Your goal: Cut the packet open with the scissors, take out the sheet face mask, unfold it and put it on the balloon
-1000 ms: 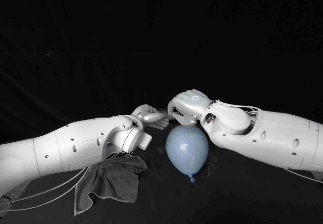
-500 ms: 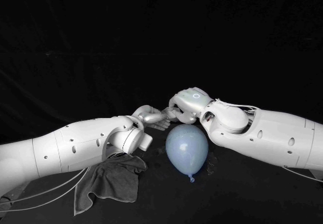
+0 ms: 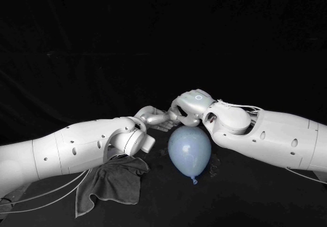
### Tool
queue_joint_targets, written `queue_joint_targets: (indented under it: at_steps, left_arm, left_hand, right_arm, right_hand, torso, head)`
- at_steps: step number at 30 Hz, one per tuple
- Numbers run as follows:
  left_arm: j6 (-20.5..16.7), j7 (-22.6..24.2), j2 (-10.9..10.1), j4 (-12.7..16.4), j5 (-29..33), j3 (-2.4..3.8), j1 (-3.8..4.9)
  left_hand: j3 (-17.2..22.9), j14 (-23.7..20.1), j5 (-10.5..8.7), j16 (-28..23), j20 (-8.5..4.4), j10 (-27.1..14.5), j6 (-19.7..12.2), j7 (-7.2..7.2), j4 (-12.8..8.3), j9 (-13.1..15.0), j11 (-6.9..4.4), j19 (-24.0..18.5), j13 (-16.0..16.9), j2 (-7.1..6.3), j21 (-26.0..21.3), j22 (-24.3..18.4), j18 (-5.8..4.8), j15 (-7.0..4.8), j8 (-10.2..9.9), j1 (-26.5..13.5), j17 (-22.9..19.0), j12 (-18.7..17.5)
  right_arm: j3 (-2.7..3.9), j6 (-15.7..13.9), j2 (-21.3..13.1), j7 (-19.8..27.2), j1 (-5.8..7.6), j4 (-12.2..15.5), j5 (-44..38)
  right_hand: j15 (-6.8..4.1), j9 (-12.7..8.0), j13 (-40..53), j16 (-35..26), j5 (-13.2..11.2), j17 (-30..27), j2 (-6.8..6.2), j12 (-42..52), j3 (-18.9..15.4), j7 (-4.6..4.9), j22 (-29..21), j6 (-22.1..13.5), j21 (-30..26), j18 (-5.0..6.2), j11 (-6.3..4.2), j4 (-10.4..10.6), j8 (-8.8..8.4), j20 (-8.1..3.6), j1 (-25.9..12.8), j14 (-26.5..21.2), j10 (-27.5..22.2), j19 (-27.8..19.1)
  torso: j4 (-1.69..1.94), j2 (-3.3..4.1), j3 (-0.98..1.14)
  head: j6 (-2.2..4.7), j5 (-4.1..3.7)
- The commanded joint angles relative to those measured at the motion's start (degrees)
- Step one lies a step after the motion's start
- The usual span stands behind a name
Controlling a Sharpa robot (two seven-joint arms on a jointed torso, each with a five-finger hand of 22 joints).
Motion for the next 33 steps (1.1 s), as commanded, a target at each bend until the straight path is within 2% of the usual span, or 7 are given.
queue_joint_targets:
  at_steps: [1, 5, 10, 13, 17, 28, 33]
  left_arm:
    - [0.4, 1.9, 0.0, 0.6, -0.7, 0.12, 0.32]
    - [0.0, 2.2, 0.0, 0.8, -0.9, 0.12, 0.46]
    - [-0.4, 2.6, -0.1, 1.0, -0.9, 0.12, 0.54]
    - [-0.5, 3.2, -0.1, 1.1, -1.0, 0.12, 0.56]
    - [-0.5, 3.9, -0.2, 1.2, -1.0, 0.12, 0.58]
    - [1.2, 5.2, -0.8, 1.4, -0.9, 0.11, 0.61]
    - [2.3, 5.6, -1.0, 1.7, -1.2, 0.11, 0.61]
  left_hand:
    - [2.4, -0.9, 0.06, -0.5, 0.08, -1.0, -0.5, -0.04, -2.0, 0.2, 0.10, -0.6, -0.1, 0.68, -0.3, 0.0, -0.94, 0.12, -0.4, -0.1, -0.2, -0.3]
    - [2.4, -3.2, 0.06, -1.7, 0.10, -5.1, -0.5, 0.61, -2.2, 0.7, 1.07, -1.5, -0.2, 0.73, -0.6, -0.1, -1.60, 1.03, -0.5, -0.1, -0.7, -0.2]
    - [2.4, -4.0, 0.06, -2.1, 0.11, -5.7, -0.6, 0.73, -2.3, 0.8, 1.22, -2.1, -0.1, 0.85, -0.8, -0.1, -1.99, 1.28, -0.6, -0.1, -0.9, 0.0]
    - [2.5, -5.1, 0.07, -2.7, 0.15, -6.2, -0.7, 0.82, -2.4, 0.8, 1.37, -5.8, -0.1, 0.88, -1.8, -0.5, -2.69, 1.57, -0.9, 0.0, -1.2, 0.1]
    - [3.0, -10.7, 0.09, -4.1, 0.18, -6.5, -0.5, 1.05, -2.8, 1.0, 1.72, -14.1, 0.0, 0.78, -3.9, -1.0, -4.98, 2.64, -1.2, 0.0, -2.3, 0.7]
    - [3.4, -16.6, 0.18, -4.2, 0.26, -6.1, 0.0, 1.08, -3.2, 1.2, 1.77, -19.1, 0.0, 0.38, -5.0, -1.4, -5.73, 3.05, -1.1, -0.3, -3.5, 1.2]
    - [3.8, -21.4, 0.29, -4.6, 0.34, -6.0, 0.2, 1.08, -3.6, 1.4, 1.80, -22.0, 0.0, 0.16, -5.6, -1.6, -5.85, 3.30, -1.0, -0.5, -4.5, 1.4]
  right_arm:
    - [-0.01, 2.6, 0.1, -0.9, -0.01, -0.3, -0.9]
    - [-0.01, 2.4, 0.3, -1.1, -0.01, -0.6, -0.7]
    - [-0.01, 2.4, 0.4, -0.9, -0.01, -0.7, -0.3]
    - [-0.02, 2.7, 0.5, -0.3, -0.01, -0.8, -0.1]
    - [-0.02, 3.5, 0.5, 1.0, 0.00, -0.8, 0.3]
    - [-0.03, 5.0, 0.2, 4.2, 0.03, -0.6, 0.7]
    - [-0.04, 4.3, 0.2, 5.2, 0.06, -0.7, 0.3]
  right_hand:
    - [0.30, -0.1, 6.3, 0.4, -0.2, 14.8, -0.43, -0.2, -0.3, -0.06, 7.6, -0.4, -0.2, 0.31, 0.13, 0.0, -0.24, 0.05, 0.0, 5.9, -0.1, -0.3]
    - [0.43, 0.0, 6.7, 0.5, -0.2, 15.1, 0.39, 0.2, -0.5, -0.04, 7.8, 0.7, 0.3, 0.21, 0.27, 0.4, 0.05, 0.15, 0.1, 6.0, 0.2, 0.0]
    - [0.44, 0.0, 6.9, 0.5, -0.2, 15.1, 1.56, 0.3, -0.4, -0.21, 7.8, 2.4, 0.2, 0.24, 0.22, 1.2, 0.51, 0.23, 0.2, 6.0, 0.4, 0.1]
    - [0.42, -0.1, 6.9, 0.5, -0.2, 15.1, 1.69, 0.3, -0.4, -0.33, 7.8, 2.8, 0.0, 0.28, 0.15, 1.2, 0.58, 0.24, 0.4, 6.0, 0.4, 0.0]
    - [0.22, -0.1, 6.9, 0.4, -0.2, 15.0, 1.69, 0.3, -0.5, -0.74, 7.7, 3.7, -0.5, 0.39, -0.16, 0.9, 0.78, 0.20, 1.0, 6.0, 0.4, -0.2]
    - [-0.52, -0.5, 7.0, 0.4, -0.2, 14.9, 1.87, 0.4, -0.2, -1.44, 7.8, 4.3, -0.8, 0.46, -1.09, 0.2, 0.54, -0.09, 2.2, 5.9, 0.4, -0.4]
    - [-1.49, -1.1, 7.1, 0.4, -0.2, 14.9, 1.81, 0.5, -0.1, -2.26, 8.0, 3.1, -0.8, 0.45, -2.22, -0.5, -0.61, -0.42, 3.0, 5.9, 0.5, -0.3]
  torso:
    - [-0.03, 0.00, 0.02]
    - [0.01, 0.00, 0.03]
    - [0.00, 0.02, 0.02]
    - [-0.02, 0.01, 0.01]
    - [0.00, 0.03, 0.01]
    - [-0.01, 0.01, 0.03]
    - [0.02, 0.04, 0.00]
  head:
    - [0.08, 0.02]
    - [0.12, -0.08]
    - [0.16, -0.22]
    - [0.16, -0.24]
    - [0.16, -0.29]
    - [0.47, -0.70]
    - [0.69, -0.92]
